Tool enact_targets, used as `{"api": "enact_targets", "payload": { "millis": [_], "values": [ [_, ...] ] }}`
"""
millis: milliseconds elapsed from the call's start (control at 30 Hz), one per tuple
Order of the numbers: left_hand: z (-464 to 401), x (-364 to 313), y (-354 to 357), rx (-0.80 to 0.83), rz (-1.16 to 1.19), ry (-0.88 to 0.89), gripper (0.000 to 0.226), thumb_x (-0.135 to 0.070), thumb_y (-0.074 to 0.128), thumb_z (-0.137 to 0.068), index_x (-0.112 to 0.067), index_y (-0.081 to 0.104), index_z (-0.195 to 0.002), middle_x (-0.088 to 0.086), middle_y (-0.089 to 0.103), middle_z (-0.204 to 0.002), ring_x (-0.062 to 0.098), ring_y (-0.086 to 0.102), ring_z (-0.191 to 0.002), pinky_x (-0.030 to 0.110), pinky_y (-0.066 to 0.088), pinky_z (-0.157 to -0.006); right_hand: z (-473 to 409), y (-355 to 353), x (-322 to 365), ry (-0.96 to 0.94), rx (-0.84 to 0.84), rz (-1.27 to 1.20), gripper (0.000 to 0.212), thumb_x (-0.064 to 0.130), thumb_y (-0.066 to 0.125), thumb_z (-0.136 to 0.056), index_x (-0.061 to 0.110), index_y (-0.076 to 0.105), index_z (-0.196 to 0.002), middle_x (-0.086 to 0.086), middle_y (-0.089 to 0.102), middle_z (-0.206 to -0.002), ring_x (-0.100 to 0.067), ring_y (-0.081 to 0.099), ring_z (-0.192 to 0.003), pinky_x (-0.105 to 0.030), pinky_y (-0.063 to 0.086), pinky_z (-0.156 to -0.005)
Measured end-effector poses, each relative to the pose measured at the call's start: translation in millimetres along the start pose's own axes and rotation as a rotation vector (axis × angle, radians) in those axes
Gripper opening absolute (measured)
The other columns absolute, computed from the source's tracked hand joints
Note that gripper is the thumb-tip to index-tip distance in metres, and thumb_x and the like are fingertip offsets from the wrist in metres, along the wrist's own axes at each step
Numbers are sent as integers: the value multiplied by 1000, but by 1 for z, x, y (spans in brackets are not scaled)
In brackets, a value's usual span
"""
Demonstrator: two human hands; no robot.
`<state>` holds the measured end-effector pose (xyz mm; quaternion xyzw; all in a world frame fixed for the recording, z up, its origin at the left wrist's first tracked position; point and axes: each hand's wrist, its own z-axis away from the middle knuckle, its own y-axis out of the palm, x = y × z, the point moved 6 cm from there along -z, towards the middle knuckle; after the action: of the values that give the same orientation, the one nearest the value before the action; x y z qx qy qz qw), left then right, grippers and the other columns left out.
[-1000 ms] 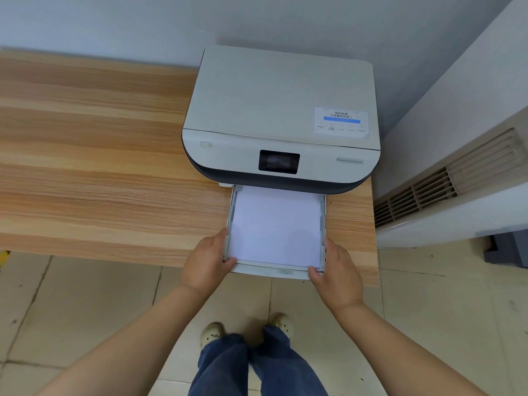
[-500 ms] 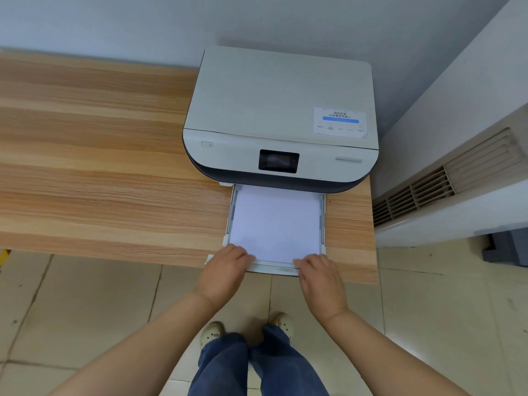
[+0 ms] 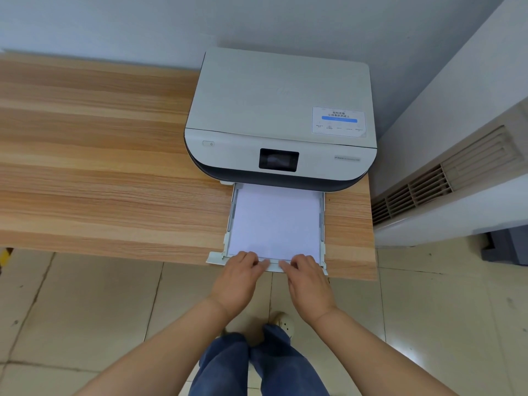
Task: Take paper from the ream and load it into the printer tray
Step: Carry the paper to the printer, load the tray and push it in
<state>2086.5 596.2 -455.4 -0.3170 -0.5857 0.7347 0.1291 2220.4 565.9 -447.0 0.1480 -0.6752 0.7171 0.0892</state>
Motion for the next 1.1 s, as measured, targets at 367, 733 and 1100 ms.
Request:
{"api": "enact_targets", "payload": {
  "millis": [367, 733, 1100],
  "values": [
    [17, 27, -12, -71, -17, -129, 63, 12, 76, -49, -16, 70, -105, 3, 59, -72, 23, 58, -66, 29, 48, -59, 19, -10, -34, 84, -29, 65, 49, -2, 76, -61, 17, 68, -104, -1, 61, -81, -21, 59, -73, -33, 49, -68],
    [25, 56, -32, -129, 35, -256, 39, 8, 75, -59, -17, 75, -90, 5, 59, -68, 28, 56, -64, 32, 42, -58, 23, -19, -45, 107, -88, 142, 43, 0, 78, -59, 20, 71, -97, -5, 64, -84, -24, 59, -75, -35, 49, -68],
    [-6, 86, -45, -126, 284, -533, 37, -7, 58, -79, -14, 61, -115, 12, 58, -96, 31, 48, -98, 35, 40, -77, 1, -26, -62, 270, -73, -229, 22, -3, 64, -79, 11, 73, -93, -5, 60, -85, -21, 53, -83, -27, 42, -69]
  ]
}}
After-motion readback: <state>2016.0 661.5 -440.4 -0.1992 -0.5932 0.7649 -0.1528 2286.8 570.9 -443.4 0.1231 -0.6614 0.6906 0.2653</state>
